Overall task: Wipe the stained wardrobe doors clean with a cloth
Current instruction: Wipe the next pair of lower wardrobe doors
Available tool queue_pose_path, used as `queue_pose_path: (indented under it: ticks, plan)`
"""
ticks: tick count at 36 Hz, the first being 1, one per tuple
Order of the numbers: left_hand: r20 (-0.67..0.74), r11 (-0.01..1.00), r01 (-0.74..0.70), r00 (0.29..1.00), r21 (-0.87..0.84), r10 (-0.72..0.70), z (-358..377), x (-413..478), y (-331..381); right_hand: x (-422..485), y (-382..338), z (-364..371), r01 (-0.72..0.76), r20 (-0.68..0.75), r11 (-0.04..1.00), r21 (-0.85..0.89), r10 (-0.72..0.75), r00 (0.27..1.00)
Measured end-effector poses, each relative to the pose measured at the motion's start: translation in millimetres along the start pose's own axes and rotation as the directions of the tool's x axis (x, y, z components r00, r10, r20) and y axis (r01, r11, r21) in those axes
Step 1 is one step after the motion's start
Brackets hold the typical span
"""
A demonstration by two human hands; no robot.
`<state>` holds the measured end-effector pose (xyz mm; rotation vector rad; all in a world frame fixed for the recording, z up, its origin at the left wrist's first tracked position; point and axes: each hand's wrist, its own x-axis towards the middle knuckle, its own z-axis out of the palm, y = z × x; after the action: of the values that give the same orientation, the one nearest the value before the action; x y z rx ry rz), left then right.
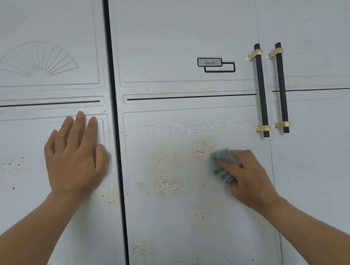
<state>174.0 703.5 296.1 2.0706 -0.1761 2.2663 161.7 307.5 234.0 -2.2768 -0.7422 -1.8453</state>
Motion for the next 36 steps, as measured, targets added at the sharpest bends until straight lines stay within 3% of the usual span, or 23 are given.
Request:
queue_pose_path:
  ticks: [2, 4, 6, 11, 12, 14, 17, 19, 20, 21, 24, 25, 27, 29, 30, 33, 36]
  plan:
    - [0.007, 1.000, 0.006, 1.000, -0.004, -0.006, 1, -1, 0, 15, 4, -3, -0.307, -0.152, 0.945, 0.110, 0.321, 0.935]
    - [0.011, 1.000, 0.008, 1.000, -0.008, -0.008, 1, -1, 0, 35, 2, -5, -0.547, -0.229, 0.813, 0.198, 0.581, 0.781]
    - [0.003, 1.000, 0.001, 1.000, -0.009, -0.001, 1, -1, -1, 51, -3, -7, -0.624, -0.241, 0.752, 0.211, 0.659, 0.713]
    - [0.017, 1.000, 0.007, 1.000, -0.015, -0.007, 0, -1, 0, 65, -8, -5, -0.688, -0.264, 0.691, 0.222, 0.722, 0.640]
    - [0.014, 1.000, 0.006, 1.000, -0.015, -0.005, 0, -1, 0, 64, -12, -3, -0.674, -0.261, 0.710, 0.202, 0.702, 0.662]
    - [0.000, 1.000, -0.003, 1.000, -0.005, 0.003, 1, -1, -1, 55, -18, 1, -0.554, -0.228, 0.823, 0.126, 0.567, 0.791]
    - [0.000, 1.000, -0.008, 1.000, 0.005, 0.008, 2, -3, -1, 27, -18, 6, -0.196, -0.118, 0.981, -0.002, 0.194, 0.974]
    - [-0.005, 1.000, -0.017, 1.000, 0.012, 0.017, 2, -3, -1, 13, -10, 3, 0.098, 0.003, 0.990, -0.099, -0.098, 0.995]
    - [-0.008, 1.000, -0.023, 1.000, 0.016, 0.023, 3, -3, -1, 11, -5, 2, 0.170, 0.039, 0.978, -0.123, -0.166, 0.985]
    - [-0.011, 0.999, -0.026, 1.000, 0.021, 0.026, 3, -3, -1, 12, -2, 0, 0.155, 0.043, 0.981, -0.115, -0.151, 0.988]
    - [-0.013, 1.000, -0.017, 1.000, 0.016, 0.018, 2, -2, -1, 23, -5, -1, -0.190, -0.100, 0.982, -0.014, 0.188, 0.977]
    - [-0.009, 1.000, -0.014, 1.000, 0.014, 0.014, 2, -2, -1, 25, -9, -1, -0.224, -0.123, 0.975, 0.007, 0.223, 0.967]
    - [-0.011, 1.000, -0.019, 1.000, 0.020, 0.019, 1, -3, -1, 23, -17, 0, -0.030, -0.109, 0.999, -0.043, 0.026, 0.994]
    - [-0.012, 0.999, -0.024, 1.000, 0.024, 0.025, 1, -2, -1, 16, -17, 2, 0.212, -0.003, 0.973, -0.086, -0.213, 0.977]
    - [-0.012, 0.999, -0.024, 1.000, 0.025, 0.024, 2, -2, -2, 14, -15, 1, 0.234, 0.032, 0.969, -0.080, -0.233, 0.972]
    - [-0.020, 0.999, -0.019, 1.000, 0.029, 0.019, 3, -4, -2, 22, -2, 3, -0.019, -0.055, 1.000, 0.021, 0.020, 0.998]
    - [-0.010, 0.999, -0.023, 1.000, 0.030, 0.023, 3, -3, -1, 54, 2, 0, -0.319, -0.205, 0.935, 0.153, 0.346, 0.915]
